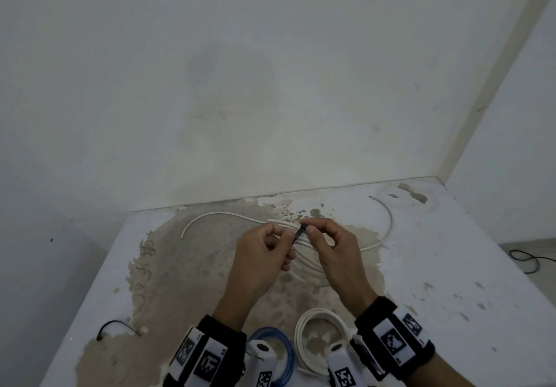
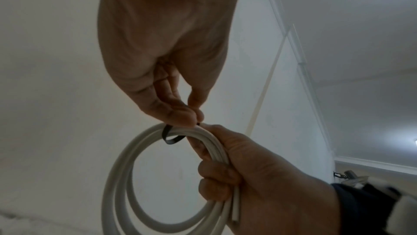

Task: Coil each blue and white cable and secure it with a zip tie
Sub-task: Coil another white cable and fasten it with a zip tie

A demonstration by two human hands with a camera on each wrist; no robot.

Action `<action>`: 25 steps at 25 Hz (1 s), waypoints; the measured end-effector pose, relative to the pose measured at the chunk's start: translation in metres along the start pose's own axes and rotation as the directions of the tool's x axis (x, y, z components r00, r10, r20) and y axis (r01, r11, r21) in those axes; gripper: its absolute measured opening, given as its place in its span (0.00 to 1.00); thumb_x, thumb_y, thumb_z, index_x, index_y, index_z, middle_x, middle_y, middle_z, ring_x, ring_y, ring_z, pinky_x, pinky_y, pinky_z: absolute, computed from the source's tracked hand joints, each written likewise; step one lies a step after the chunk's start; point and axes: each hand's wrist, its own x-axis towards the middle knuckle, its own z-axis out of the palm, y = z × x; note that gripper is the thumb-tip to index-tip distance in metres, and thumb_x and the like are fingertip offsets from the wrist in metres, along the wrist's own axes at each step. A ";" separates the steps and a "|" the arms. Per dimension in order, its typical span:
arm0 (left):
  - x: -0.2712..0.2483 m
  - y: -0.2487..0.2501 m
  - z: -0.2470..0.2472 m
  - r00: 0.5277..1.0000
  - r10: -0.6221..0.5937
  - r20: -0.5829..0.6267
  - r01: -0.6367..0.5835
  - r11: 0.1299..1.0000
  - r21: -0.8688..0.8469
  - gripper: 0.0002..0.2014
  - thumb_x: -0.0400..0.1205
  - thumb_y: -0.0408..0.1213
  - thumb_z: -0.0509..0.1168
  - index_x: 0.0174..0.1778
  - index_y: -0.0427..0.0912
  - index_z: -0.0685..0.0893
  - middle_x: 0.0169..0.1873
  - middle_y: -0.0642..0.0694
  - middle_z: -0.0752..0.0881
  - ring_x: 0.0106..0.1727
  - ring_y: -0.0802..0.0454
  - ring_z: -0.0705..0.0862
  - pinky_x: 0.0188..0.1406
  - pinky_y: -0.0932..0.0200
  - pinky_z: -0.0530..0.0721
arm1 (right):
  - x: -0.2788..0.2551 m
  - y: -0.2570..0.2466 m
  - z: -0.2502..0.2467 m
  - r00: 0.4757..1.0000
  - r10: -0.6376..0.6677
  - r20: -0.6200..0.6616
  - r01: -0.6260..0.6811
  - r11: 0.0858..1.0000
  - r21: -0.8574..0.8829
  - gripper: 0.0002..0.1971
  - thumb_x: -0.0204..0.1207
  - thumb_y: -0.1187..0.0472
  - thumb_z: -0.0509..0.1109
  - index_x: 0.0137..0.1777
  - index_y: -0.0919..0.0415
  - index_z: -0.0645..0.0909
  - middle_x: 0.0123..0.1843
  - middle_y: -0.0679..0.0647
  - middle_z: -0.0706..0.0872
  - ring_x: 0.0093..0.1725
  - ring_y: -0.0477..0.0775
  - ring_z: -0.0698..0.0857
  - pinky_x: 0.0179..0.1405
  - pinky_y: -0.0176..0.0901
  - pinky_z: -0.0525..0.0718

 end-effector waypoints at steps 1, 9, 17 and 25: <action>0.000 0.000 0.000 0.999 -0.002 0.037 0.002 1.000 -0.010 0.06 0.84 0.35 0.68 0.44 0.38 0.87 0.27 0.44 0.89 0.27 0.52 0.86 0.30 0.60 0.87 | 0.000 -0.001 -0.002 1.000 0.001 -0.001 -0.001 1.000 0.007 0.08 0.83 0.64 0.70 0.54 0.55 0.90 0.50 0.47 0.92 0.56 0.44 0.88 0.56 0.32 0.83; -0.006 0.004 0.014 0.997 -0.040 0.066 0.041 0.999 -0.017 0.08 0.85 0.36 0.65 0.46 0.36 0.86 0.26 0.48 0.86 0.26 0.55 0.81 0.28 0.63 0.83 | -0.005 -0.004 -0.008 0.999 0.014 0.032 -0.015 1.000 0.027 0.08 0.83 0.64 0.70 0.56 0.56 0.89 0.53 0.48 0.92 0.57 0.42 0.88 0.54 0.29 0.83; -0.012 0.000 0.015 0.996 0.017 0.082 -0.017 1.000 -0.002 0.07 0.86 0.37 0.64 0.45 0.40 0.86 0.26 0.50 0.85 0.26 0.57 0.81 0.29 0.61 0.82 | -0.011 -0.012 -0.015 0.975 0.200 0.102 -0.216 0.959 0.183 0.08 0.83 0.64 0.70 0.57 0.62 0.88 0.27 0.38 0.86 0.20 0.36 0.77 0.22 0.23 0.73; -0.026 -0.006 0.020 0.980 0.146 -0.136 -0.141 0.989 0.043 0.06 0.85 0.36 0.66 0.42 0.44 0.83 0.31 0.49 0.88 0.30 0.54 0.86 0.32 0.58 0.88 | -0.019 -0.014 -0.005 0.988 0.105 0.112 -0.113 0.991 0.068 0.05 0.81 0.63 0.73 0.52 0.57 0.91 0.46 0.52 0.93 0.37 0.38 0.87 0.38 0.29 0.82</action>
